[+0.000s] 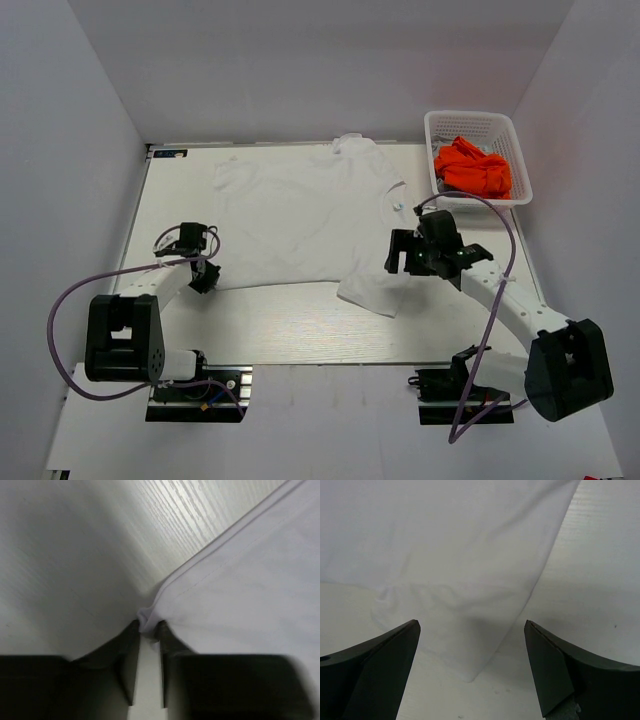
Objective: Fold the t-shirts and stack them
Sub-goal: Grap the side of the flattened tshirt closest away from the robot with both arms
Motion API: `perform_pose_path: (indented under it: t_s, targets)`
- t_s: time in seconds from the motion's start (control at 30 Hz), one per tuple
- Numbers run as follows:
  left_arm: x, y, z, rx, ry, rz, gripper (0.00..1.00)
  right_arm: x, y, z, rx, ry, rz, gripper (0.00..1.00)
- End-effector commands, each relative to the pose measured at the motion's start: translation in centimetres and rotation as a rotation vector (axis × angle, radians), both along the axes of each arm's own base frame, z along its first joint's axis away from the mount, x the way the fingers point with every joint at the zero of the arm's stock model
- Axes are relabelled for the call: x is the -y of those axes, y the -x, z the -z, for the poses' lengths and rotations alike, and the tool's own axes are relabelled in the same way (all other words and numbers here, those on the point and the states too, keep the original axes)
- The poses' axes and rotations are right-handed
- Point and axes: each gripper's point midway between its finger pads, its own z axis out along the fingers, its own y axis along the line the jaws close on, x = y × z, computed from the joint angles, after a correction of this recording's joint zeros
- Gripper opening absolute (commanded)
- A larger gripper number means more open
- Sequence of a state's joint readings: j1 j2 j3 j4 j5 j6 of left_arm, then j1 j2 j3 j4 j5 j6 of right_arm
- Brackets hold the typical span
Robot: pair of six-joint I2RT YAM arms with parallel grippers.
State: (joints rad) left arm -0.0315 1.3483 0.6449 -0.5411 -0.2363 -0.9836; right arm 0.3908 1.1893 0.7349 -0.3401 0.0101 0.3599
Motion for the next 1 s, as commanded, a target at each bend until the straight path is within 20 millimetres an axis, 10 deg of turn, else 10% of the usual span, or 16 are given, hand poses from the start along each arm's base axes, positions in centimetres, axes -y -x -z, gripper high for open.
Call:
perform_pose_path:
  t_s: [0.0,0.1,0.33,0.57,0.67,0.9,0.97]
  targets:
    - [-0.1,0.1,0.8,-0.019,-0.001,0.006,0.19,0.2,3.2,0.8,-0.082,0.042,-0.046,0.9]
    - [0.2,0.1,0.8,-0.021,0.014,0.021,0.02,-0.7,6.4,2.3,-0.209,0.064,-0.116,0.9]
    - [0.4,0.0,0.4,-0.006,0.017,0.043,0.0,-2.8,12.1,5.9,-0.391,0.1,-0.21,0.9]
    - [0.4,-0.5,-0.6,0.015,0.014,0.052,0.0,-3.5,10.3,7.3,-0.34,0.094,-0.1,0.82]
    - [0.4,-0.5,-0.6,0.015,0.014,0.052,0.0,-3.7,9.9,7.7,-0.342,0.082,-0.059,0.7]
    - [0.4,-0.9,-1.3,0.021,0.014,0.052,0.0,-3.1,9.1,7.9,-0.345,0.122,0.017,0.01]
    - [0.4,-0.7,-1.5,0.011,0.014,0.052,0.0,-3.0,8.1,6.7,-0.298,0.122,0.037,0.0]
